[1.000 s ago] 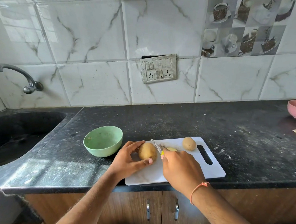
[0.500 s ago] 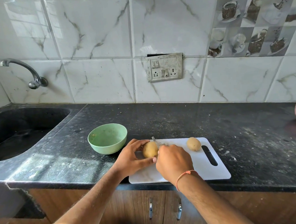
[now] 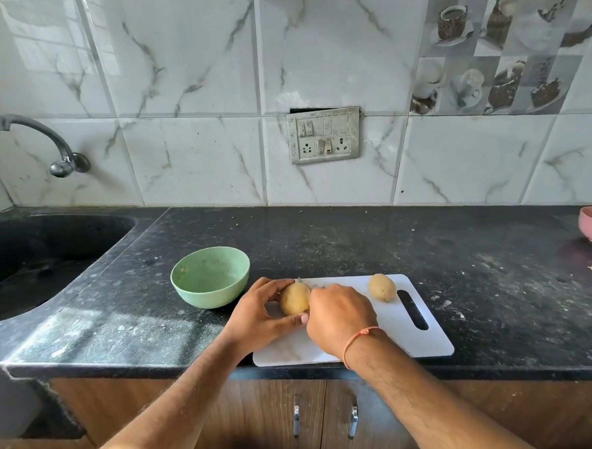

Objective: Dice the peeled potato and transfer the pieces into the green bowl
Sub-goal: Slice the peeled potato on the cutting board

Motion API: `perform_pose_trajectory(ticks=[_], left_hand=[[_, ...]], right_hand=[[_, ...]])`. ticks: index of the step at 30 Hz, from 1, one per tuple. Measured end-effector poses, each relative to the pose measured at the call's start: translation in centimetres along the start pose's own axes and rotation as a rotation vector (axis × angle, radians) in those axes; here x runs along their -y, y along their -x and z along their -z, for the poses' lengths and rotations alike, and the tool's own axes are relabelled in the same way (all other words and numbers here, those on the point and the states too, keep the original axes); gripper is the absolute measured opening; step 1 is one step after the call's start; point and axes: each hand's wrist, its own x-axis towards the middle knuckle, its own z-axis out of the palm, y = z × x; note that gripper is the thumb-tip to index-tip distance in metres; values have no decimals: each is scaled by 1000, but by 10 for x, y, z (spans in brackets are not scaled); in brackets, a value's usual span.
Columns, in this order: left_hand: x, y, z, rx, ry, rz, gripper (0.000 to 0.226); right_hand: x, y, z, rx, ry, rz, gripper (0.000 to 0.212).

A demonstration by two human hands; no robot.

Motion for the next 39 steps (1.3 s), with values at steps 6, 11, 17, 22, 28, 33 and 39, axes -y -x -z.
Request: perform_pose_trajectory(ticks=[6,11,17,22,28,33,39], left_hand=[[0,0,-1,-14,0,24,84],[-3,0,0,-3,-6,28,91],[-2,1,1,21,-9,33,94],[-2,0,1,20,-19,23,92],[-3,0,1,26,-30,10,91],[-3,0,0,24,-37,8,86],[-2,0,2,33,-42,8,80]], right_hand=[[-13,17,-12,22,-26,-16,22],[-14,6,-5,16,-35,8,22],[-16,20,-16,-7,-71,20,19],[-19,24,-21,-18,-78,13,21],[-16,20,-23,-18,-98,24,21],[-24,35,-28,-23,-80,33,18],[-16,18,-27,1,-78,30,22]])
